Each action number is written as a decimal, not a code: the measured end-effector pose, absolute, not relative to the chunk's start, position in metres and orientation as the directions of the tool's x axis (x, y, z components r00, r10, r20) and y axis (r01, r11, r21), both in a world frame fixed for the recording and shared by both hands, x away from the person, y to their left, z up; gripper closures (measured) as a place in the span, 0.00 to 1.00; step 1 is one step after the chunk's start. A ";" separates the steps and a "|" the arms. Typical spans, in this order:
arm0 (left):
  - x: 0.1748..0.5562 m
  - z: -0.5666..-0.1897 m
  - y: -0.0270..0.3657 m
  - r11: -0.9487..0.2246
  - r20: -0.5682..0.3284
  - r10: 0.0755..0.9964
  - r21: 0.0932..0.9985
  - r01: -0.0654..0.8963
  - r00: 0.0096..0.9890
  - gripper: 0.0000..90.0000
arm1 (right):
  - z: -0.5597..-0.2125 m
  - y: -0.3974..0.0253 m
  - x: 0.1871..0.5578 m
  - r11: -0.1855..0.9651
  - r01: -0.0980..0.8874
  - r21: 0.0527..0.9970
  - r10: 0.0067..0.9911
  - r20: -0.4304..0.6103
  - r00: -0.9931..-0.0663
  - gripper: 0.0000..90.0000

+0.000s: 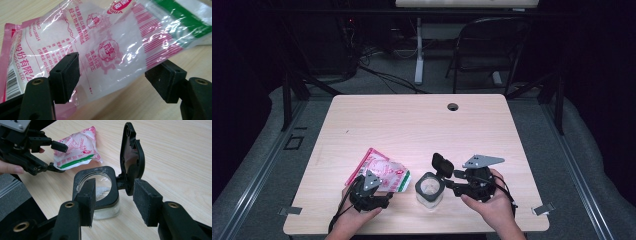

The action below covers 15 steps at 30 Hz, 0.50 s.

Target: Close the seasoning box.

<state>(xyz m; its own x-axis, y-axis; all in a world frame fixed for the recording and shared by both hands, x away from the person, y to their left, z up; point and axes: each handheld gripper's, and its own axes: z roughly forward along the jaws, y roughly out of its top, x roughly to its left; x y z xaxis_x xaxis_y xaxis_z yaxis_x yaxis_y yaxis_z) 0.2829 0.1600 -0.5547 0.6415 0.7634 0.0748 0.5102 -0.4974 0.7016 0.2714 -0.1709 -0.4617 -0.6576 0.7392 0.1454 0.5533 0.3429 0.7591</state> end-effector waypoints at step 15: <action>0.291 -0.559 0.161 -0.474 0.094 0.781 0.732 0.489 0.617 0.53 | -0.459 -0.176 0.271 0.330 0.552 0.766 0.744 0.148 -0.651 0.58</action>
<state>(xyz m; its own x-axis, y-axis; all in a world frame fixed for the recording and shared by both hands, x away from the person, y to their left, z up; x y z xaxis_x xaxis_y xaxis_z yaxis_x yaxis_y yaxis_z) 0.2914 0.1607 -0.5586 0.6172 0.7812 0.0937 0.4889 -0.4741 0.7323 0.2707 -0.1756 -0.4587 -0.6513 0.7442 0.1481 0.5515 0.3302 0.7660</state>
